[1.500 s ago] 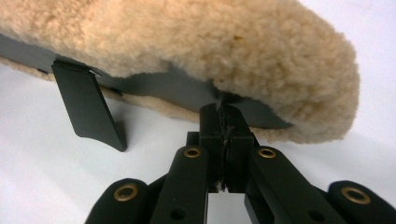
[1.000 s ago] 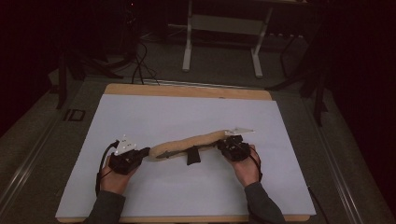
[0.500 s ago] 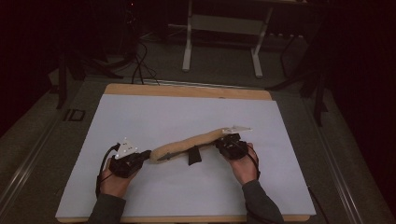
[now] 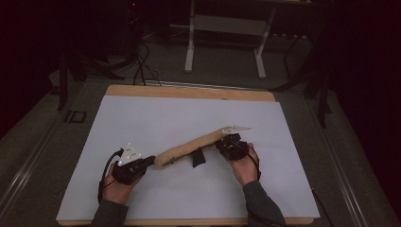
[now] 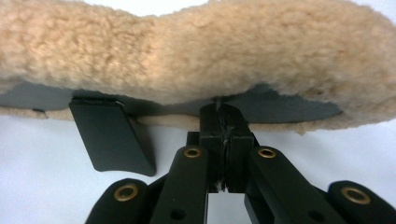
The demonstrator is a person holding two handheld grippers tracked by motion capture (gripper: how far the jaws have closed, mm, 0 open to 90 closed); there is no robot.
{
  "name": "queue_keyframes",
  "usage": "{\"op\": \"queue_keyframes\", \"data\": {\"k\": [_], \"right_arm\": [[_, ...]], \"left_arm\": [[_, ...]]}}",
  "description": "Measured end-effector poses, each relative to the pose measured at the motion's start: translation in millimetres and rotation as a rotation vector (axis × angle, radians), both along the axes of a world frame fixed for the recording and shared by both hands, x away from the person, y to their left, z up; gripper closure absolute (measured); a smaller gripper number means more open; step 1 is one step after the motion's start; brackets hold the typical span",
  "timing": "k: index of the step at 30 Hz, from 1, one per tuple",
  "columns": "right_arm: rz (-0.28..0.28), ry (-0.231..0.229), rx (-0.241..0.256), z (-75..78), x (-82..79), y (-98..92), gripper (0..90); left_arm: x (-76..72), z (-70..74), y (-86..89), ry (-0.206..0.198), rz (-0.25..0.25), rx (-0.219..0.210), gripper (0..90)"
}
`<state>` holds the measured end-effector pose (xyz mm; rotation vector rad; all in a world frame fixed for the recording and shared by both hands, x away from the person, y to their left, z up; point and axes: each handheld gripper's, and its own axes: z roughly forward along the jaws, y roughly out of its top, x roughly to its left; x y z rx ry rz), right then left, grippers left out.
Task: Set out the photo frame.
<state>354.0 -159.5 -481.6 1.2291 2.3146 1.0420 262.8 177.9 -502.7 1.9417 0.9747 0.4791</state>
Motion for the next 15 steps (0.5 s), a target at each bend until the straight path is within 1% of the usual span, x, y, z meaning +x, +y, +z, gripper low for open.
{"op": "queue_keyframes", "data": {"k": [15], "right_arm": [[0.019, -0.002, 0.006, 1.1, 0.3, 12.1, 88.7]], "left_arm": [[-11.3, -0.5, -8.6, -0.006, -0.039, 0.004, 90.0]]}}
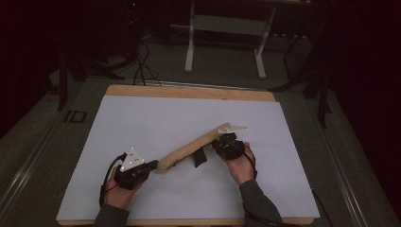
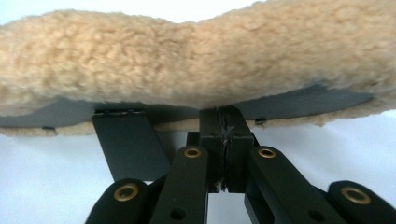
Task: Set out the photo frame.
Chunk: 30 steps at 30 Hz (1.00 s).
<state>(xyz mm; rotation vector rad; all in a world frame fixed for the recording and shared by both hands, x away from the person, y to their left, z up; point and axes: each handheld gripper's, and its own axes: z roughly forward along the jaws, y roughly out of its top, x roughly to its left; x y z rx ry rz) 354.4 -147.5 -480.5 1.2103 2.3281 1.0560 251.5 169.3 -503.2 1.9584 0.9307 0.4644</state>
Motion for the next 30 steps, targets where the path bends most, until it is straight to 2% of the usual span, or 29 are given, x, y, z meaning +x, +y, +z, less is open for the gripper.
{"op": "queue_keyframes", "data": {"k": [22, 30], "right_arm": [[0.034, 0.001, 0.006, 1.6, -3.2, 12.8, 88.7], [0.052, -0.005, 0.004, 3.0, -5.5, 17.9, 88.9]], "left_arm": [[-7.0, -1.1, -14.8, -0.01, -0.044, 0.017, 90.0], [-9.5, -2.0, -24.7, -0.015, -0.077, 0.033, 90.0]]}}
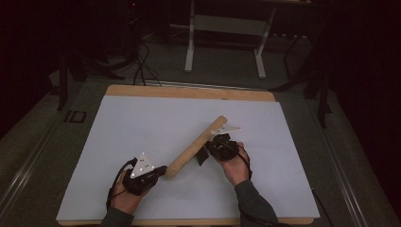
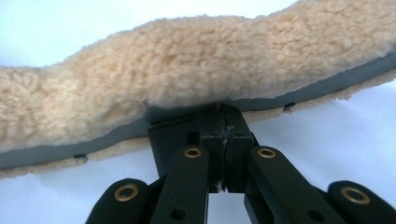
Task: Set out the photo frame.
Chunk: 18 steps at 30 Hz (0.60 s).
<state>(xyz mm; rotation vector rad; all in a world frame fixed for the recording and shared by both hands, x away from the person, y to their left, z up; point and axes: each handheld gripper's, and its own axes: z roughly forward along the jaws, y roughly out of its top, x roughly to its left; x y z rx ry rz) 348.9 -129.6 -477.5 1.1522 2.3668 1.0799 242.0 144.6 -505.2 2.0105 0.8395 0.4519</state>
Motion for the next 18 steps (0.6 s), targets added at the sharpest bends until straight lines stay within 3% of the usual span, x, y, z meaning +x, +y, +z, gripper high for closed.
{"op": "queue_keyframes", "data": {"k": [18], "right_arm": [[0.011, -0.003, 0.004, 1.2, -2.2, 5.1, 89.4]], "left_arm": [[-6.0, -0.5, -16.0, -0.018, -0.059, 0.008, 90.0]]}}
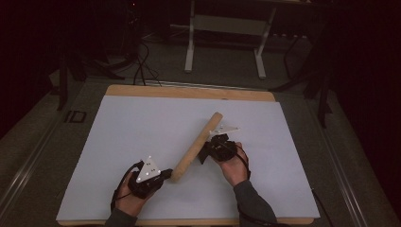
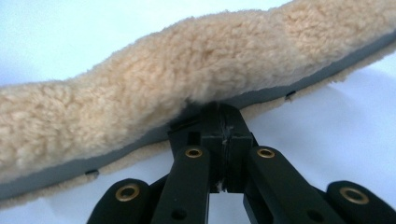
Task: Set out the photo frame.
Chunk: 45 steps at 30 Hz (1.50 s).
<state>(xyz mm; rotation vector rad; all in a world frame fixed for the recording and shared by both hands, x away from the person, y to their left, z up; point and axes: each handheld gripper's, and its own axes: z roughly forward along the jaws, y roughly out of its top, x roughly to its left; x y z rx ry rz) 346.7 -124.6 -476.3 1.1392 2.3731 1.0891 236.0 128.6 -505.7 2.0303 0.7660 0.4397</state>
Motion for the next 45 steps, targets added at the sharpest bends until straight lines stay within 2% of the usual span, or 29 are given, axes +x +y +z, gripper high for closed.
{"op": "queue_keyframes", "data": {"k": [12, 28, 45], "right_arm": [[0.016, 0.01, -0.01, -2.3, -0.6, 3.2, 89.4], [0.033, 0.023, 0.003, -2.8, 0.3, 2.0, 89.7], [0.053, 0.024, 0.007, -4.2, 0.0, 3.2, 89.9]], "left_arm": [[-4.2, -1.8, -16.8, -0.022, -0.05, -0.003, 90.0], [-4.7, -4.0, -31.0, -0.033, -0.072, -0.016, 90.0], [2.7, -9.7, -50.1, -0.033, -0.081, -0.023, 90.0]]}}
